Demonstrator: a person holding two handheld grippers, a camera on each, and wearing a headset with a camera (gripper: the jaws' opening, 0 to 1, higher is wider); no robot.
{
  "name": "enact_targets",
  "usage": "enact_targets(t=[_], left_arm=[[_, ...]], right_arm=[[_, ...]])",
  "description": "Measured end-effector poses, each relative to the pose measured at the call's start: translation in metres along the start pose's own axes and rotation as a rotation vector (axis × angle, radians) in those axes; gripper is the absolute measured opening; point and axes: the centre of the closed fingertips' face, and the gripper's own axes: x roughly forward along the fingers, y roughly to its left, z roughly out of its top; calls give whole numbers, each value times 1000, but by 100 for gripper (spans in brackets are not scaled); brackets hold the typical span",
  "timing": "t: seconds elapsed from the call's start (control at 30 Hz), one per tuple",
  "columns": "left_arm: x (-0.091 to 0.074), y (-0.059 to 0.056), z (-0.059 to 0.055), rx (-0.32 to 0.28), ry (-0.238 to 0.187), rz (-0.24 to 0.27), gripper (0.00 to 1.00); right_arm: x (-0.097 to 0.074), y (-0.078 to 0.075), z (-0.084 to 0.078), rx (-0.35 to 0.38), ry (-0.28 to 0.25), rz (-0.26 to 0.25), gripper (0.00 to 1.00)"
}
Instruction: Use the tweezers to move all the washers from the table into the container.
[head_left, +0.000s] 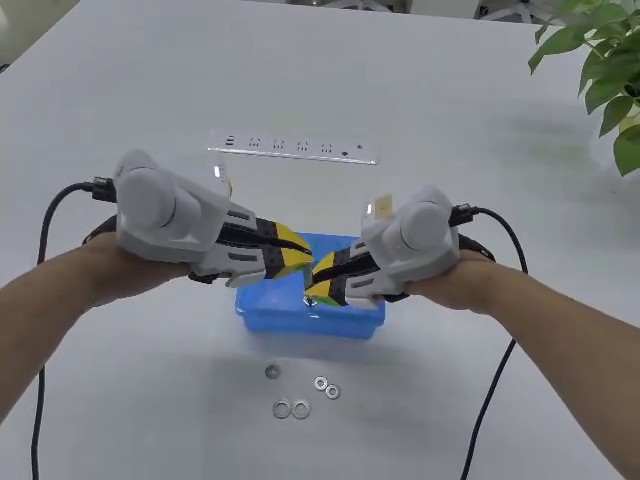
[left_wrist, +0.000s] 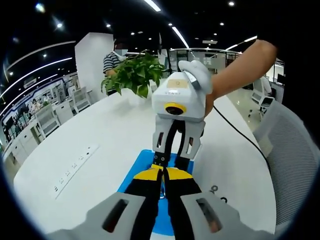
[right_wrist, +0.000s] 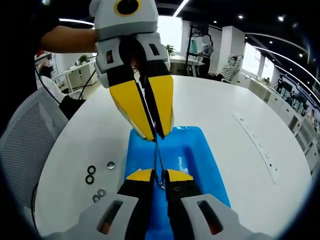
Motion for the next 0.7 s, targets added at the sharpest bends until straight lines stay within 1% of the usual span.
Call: enact_targets(t=[0.3,0.53,0.7], left_arm=[[2,-2,1,12,3,-15,5],[4,-3,1,20,13,-26,5],[4,-2,2,17,14,-21,5]], right_arm=[[-2,0,-2,0,4,-10,12],[-3,0,-1,-3,9,-20,12],[-5,-1,-1,-3,11,-32,14]])
